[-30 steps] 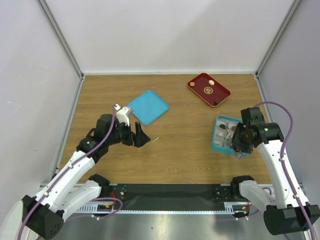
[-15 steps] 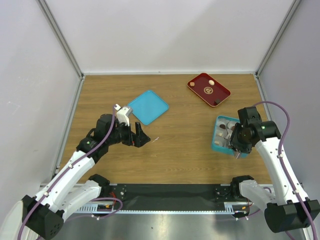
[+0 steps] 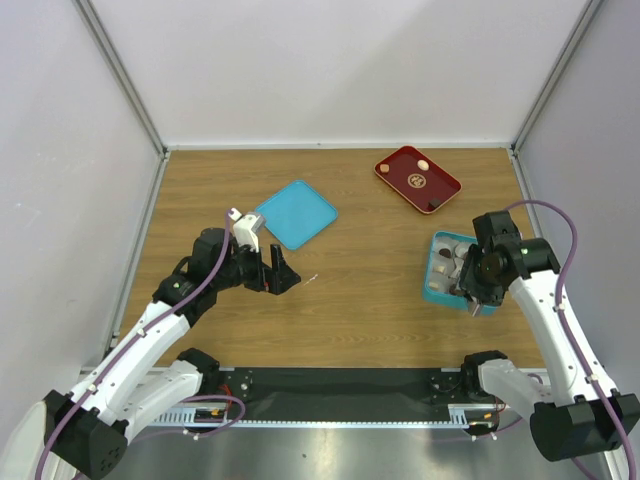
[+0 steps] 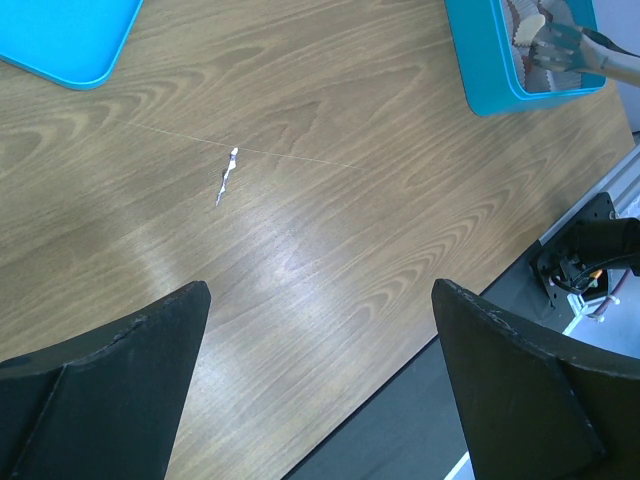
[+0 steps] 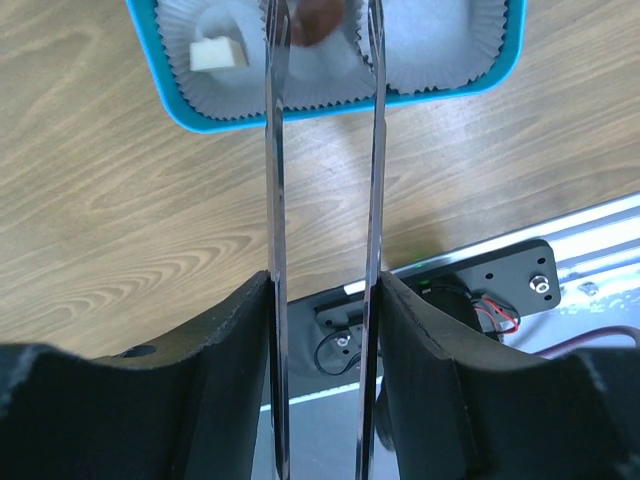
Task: Pack the chocolate
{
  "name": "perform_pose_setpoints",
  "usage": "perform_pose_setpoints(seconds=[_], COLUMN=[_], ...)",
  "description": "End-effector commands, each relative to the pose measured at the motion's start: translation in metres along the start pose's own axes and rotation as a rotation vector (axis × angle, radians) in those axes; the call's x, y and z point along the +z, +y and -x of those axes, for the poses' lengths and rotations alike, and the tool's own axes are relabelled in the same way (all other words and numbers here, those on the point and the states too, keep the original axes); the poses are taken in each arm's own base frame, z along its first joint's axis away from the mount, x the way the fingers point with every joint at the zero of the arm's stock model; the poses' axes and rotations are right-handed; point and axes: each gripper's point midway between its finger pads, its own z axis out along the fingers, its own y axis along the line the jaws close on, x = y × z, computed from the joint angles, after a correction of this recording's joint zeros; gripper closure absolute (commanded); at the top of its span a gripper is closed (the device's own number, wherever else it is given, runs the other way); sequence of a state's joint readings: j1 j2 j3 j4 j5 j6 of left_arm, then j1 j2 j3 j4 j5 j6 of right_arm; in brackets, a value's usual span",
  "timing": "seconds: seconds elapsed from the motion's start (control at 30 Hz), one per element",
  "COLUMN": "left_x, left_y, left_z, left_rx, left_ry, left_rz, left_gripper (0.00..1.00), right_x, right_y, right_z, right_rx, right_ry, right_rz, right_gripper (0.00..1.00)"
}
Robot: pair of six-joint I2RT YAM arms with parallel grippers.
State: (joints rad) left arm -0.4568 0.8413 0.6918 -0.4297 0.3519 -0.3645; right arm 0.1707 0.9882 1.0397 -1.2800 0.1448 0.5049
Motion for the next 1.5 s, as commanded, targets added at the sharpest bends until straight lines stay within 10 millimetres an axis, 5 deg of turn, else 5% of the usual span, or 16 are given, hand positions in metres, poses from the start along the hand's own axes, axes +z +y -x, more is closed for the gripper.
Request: perform_pose_setpoints(seconds=[0.0,0.17,0.23,0.37,0.4,0.6,0.63,0.67,0.73,1.07,1.47], left_x=[-0.006,-0.006,-0.006,-0.006,-0.007,-0.008,-0.007,-0.007,-0.006,-0.004,-0.003], left_y=[-0.008,-0.007,-0.007,-0.006,-0.006,-0.003,-0.002,-0.001,0.000,0.005,0.011], left_z=[0.017,0.017,0.017,0.017,0.017,0.018,0.017,0.016,0.016,0.014,0.011], left_rx=[0.032,0.034,0.034,0.035,0.035,0.036,0.034,0.033,0.033,0.028,0.022], left_ry=[-0.054,-0.057,-0.058,-0.056,-0.058,-0.065,-0.062,-0.060,-0.057,-0.043,-0.038], left_rz=[-0.026,-0.022,-0.021,-0.018,-0.018,0.003,0.005,0.009,0.017,0.039,0.067], left_gripper=[0.00,0.00,0.00,0.00,0.00,0.00,0.00,0.00,0.00,0.00,0.00], right_x=[-0.021,-0.039,-0.047,-0.026,-0.009,0.035,0.060,0.053,0.078,0.115,0.164], right_y=[0.008,0.030,0.052,0.101,0.117,0.165,0.168,0.169,0.171,0.170,0.181], right_z=[0.022,0.062,0.092,0.148,0.170,0.244,0.247,0.263,0.268,0.305,0.307], right_rx=[0.011,0.011,0.020,-0.026,-0.071,-0.153,-0.158,-0.152,-0.188,-0.220,-0.308], right_ry=[-0.065,-0.133,-0.206,-0.282,-0.316,-0.405,-0.366,-0.397,-0.359,-0.363,-0.351], right_rz=[0.024,0.072,0.142,0.244,0.257,0.261,0.223,0.197,0.153,0.120,0.126], right_gripper=[0.50,0.50,0.50,0.50,0.49,0.50,0.50,0.50,0.50,0.49,0.49])
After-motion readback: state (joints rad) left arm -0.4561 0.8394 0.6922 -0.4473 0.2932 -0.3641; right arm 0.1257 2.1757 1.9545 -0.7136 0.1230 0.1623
